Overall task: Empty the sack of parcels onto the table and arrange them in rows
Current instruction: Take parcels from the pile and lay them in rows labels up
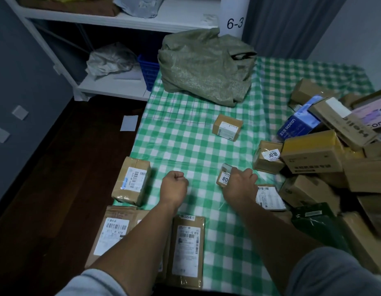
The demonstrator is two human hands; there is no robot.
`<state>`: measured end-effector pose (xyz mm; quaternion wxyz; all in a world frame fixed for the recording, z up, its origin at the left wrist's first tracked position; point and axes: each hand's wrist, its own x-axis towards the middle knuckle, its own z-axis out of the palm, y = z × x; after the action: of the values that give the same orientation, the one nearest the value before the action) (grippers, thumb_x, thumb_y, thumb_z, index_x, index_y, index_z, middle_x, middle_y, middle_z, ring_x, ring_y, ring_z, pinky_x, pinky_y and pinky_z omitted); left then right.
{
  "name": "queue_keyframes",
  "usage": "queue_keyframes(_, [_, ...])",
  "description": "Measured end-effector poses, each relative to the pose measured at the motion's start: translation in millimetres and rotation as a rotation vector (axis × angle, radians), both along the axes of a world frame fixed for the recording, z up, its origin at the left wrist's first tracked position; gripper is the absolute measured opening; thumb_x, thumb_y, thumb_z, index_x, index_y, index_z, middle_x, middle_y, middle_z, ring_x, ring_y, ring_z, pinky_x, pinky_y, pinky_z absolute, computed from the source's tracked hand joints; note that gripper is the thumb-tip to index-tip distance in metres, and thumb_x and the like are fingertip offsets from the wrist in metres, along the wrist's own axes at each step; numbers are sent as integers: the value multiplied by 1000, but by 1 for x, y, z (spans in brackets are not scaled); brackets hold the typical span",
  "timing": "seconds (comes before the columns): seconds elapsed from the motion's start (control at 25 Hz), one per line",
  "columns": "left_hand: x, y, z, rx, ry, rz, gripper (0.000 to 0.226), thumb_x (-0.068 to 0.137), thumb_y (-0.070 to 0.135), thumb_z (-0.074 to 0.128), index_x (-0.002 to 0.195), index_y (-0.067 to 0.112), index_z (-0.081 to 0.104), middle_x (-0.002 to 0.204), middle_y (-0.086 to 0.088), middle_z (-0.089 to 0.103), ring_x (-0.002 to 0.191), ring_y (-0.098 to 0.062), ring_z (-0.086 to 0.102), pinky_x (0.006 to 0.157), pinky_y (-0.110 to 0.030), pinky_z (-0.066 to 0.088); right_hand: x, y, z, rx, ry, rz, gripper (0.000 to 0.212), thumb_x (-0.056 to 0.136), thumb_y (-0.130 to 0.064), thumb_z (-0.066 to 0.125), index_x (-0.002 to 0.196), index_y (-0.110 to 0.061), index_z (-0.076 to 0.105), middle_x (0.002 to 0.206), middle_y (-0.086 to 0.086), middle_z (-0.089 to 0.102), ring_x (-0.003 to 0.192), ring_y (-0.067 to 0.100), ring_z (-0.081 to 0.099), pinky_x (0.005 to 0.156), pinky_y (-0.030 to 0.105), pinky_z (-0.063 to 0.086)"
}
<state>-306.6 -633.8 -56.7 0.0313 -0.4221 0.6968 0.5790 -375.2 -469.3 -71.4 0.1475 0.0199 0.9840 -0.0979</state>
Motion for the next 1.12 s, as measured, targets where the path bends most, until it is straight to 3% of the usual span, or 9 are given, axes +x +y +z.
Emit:
queue_keyframes(0.12, [4, 2, 3, 44, -16, -32, 22, 91, 1, 56, 112, 8, 61, 91, 2, 60, 77, -7, 54, 65, -19, 44, 2, 5, -4, 24, 7, 80, 39, 91, -19, 64, 129, -16, 55, 133, 14, 45, 122, 33, 41, 94, 41, 44])
queue_keyframes(0.2, [5, 3, 5, 87, -24, -68, 22, 91, 2, 58, 111, 9, 59, 98, -3, 62, 85, -16, 58, 79, -27, 50, 4, 8, -6, -6, -65, 55, 36, 92, -21, 58, 128, -13, 56, 134, 14, 50, 121, 33, 44, 97, 40, 40])
queue_keyframes(0.28, [6, 2, 3, 99, -29, -90, 24, 89, 3, 59, 112, 9, 60, 103, -7, 62, 91, -22, 58, 86, -34, 50, 7, 6, -7, -85, -170, -87, 41, 95, -27, 57, 131, -9, 50, 135, 18, 50, 125, 36, 45, 103, 41, 37])
queue_keyframes(0.44, [15, -3, -4, 82, -53, -94, 23, 89, 3, 60, 111, 8, 61, 94, -5, 61, 77, -17, 56, 63, -25, 43, 19, -3, -13, -202, -203, -288, 59, 90, -29, 65, 139, -7, 40, 140, 22, 41, 130, 41, 41, 107, 45, 37])
queue_keyframes(0.52, [17, -6, -10, 81, -70, -99, 22, 89, 3, 60, 109, 10, 61, 92, -4, 62, 75, -17, 56, 61, -25, 42, 25, -9, -22, -217, -190, -308, 69, 88, -33, 68, 142, -6, 34, 143, 23, 36, 131, 41, 38, 108, 48, 36])
queue_keyframes(0.84, [15, -7, -34, 145, -121, -85, 18, 90, 5, 62, 107, 9, 62, 90, -3, 62, 76, -17, 58, 78, -36, 53, 29, -27, -52, -134, -143, -302, 105, 74, -57, 82, 147, -8, 24, 150, 23, 26, 134, 40, 34, 106, 48, 39])
queue_keyframes(1.0, [20, -18, -38, 162, -122, -60, 17, 88, 3, 63, 102, 12, 63, 98, -8, 65, 89, -24, 62, 93, -43, 54, 35, -34, -65, -40, -125, -248, 100, 75, -47, 79, 148, -8, 21, 147, 21, 27, 127, 39, 38, 99, 49, 44])
queue_keyframes(1.12, [20, -31, -38, 157, -104, -23, 17, 89, 4, 62, 103, 14, 64, 105, -9, 67, 99, -27, 64, 97, -46, 54, 25, -46, -54, -371, -181, -423, 89, 70, -33, 73, 147, -16, 31, 140, 20, 38, 122, 39, 44, 97, 49, 48])
